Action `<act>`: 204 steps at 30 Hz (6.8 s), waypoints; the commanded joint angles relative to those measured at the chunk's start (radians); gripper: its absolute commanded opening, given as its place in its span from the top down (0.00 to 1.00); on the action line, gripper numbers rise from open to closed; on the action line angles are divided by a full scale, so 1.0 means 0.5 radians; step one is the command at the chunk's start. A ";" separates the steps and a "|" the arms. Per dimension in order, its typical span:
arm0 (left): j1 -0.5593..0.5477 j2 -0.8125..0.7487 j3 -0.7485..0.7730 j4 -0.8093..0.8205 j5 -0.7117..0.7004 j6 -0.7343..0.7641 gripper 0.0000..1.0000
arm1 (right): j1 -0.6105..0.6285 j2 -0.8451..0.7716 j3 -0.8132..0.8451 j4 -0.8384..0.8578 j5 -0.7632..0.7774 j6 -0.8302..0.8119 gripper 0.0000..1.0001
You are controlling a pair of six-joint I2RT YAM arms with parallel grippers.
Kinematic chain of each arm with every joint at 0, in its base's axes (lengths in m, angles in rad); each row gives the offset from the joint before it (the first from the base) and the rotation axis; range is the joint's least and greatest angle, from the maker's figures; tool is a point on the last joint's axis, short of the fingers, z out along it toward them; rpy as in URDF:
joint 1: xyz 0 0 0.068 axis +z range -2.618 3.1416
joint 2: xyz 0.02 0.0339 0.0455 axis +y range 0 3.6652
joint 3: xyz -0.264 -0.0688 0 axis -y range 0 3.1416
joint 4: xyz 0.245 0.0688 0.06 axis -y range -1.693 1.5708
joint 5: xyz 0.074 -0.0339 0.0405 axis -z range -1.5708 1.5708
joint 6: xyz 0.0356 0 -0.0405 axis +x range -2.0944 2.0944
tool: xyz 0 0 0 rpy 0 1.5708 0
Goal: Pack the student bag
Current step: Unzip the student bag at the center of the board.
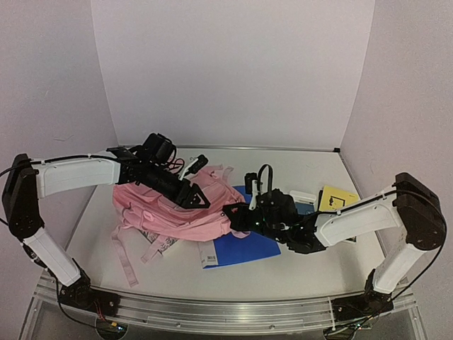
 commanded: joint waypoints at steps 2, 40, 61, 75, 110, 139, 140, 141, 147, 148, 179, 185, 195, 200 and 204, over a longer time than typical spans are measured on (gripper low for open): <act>-0.118 -0.167 0.015 -0.204 -0.270 0.214 0.41 | -0.083 -0.098 0.035 0.032 0.083 0.041 1.00; -0.321 -0.010 0.071 -0.077 -0.655 0.123 1.00 | -0.160 -0.146 0.007 0.032 -0.091 -0.155 1.00; 0.043 0.154 0.239 0.104 0.249 -0.166 1.00 | 0.127 -0.168 -0.052 0.277 0.112 -0.366 1.00; 0.096 0.212 0.298 0.222 0.515 -0.329 1.00 | 0.348 0.010 0.078 0.415 0.359 -0.439 1.00; 0.134 0.305 0.498 0.222 0.814 -0.544 1.00 | 0.636 0.617 0.530 0.758 0.345 -0.899 1.00; 0.134 0.287 0.436 0.448 0.974 -0.774 1.00 | 0.549 1.200 1.044 0.829 -0.036 -0.938 1.00; 0.135 0.289 0.435 0.452 0.975 -0.775 1.00 | 0.549 1.204 1.052 0.825 -0.046 -0.936 1.00; 0.135 0.289 0.434 0.453 0.973 -0.775 1.00 | 0.549 1.202 1.055 0.821 -0.053 -0.934 1.00; 0.160 0.228 0.380 0.401 0.895 -0.700 1.00 | 0.549 1.021 0.942 0.787 0.005 -0.965 0.86; 0.171 0.207 0.361 0.404 0.873 -0.697 1.00 | 0.549 0.974 0.883 0.783 0.049 -0.965 0.81; 0.038 -0.148 -0.218 -0.307 -0.063 -0.106 1.00 | -0.370 -0.049 0.085 -0.043 -0.210 -0.172 0.32; -0.072 -0.107 -0.206 -0.362 -0.256 -0.100 1.00 | -0.473 0.087 0.202 -0.136 -0.642 -0.090 0.41; -0.077 -0.080 -0.167 -0.353 -0.245 -0.085 1.00 | -0.472 0.302 0.460 -0.507 -0.539 -0.336 0.54; -0.080 -0.079 -0.165 -0.349 -0.240 -0.088 1.00 | -0.468 0.361 0.554 -0.604 -0.464 -0.424 0.58; -0.080 -0.074 -0.160 -0.350 -0.238 -0.088 1.00 | -0.468 0.419 0.618 -0.645 -0.459 -0.446 0.63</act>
